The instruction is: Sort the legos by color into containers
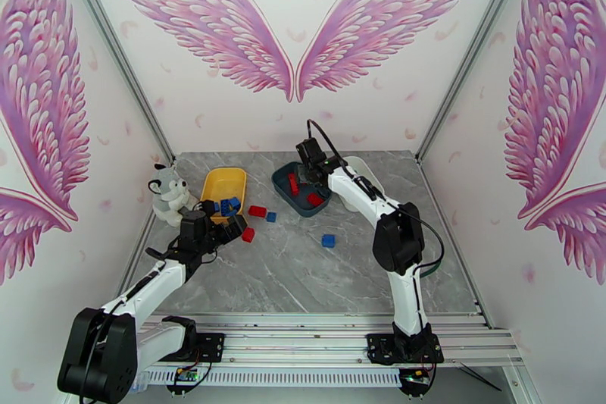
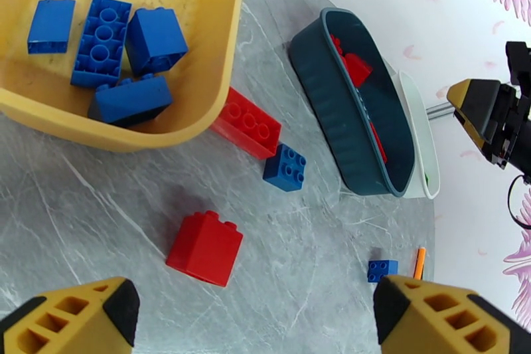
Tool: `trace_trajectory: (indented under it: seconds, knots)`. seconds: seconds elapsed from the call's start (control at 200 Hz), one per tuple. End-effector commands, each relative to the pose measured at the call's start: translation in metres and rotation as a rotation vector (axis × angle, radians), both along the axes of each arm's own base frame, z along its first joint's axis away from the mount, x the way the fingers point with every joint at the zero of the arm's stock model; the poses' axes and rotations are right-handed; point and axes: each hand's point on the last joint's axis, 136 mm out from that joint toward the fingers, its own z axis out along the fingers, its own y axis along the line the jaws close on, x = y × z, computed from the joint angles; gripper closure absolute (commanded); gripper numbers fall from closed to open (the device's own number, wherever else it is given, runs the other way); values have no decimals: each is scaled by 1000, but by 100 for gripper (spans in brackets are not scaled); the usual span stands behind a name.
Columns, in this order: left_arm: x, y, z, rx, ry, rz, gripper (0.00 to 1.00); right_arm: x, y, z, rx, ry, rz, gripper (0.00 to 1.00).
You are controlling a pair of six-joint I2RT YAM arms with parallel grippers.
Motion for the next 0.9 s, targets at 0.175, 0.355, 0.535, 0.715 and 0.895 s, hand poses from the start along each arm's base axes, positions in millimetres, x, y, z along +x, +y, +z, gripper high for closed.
trace_trajectory:
  seconds: [0.175, 0.355, 0.535, 0.715, 0.895]
  knots:
    - [3, 28, 11, 72, -25, 110, 1, -67, 63, 9, 50, 16, 185, 31]
    - [0, 48, 15, 58, -32, 173, 1, -100, 103, -16, 82, 91, 286, 29]
    - [-5, 69, 19, 31, -42, 241, 1, -129, 138, -49, 91, 177, 369, 25]
    - [-7, 88, 16, -39, -34, 296, 1, -159, 172, -77, 85, 239, 455, 21]
    - [-8, 96, 11, -97, -24, 319, 1, -179, 196, -98, 97, 292, 498, 18]
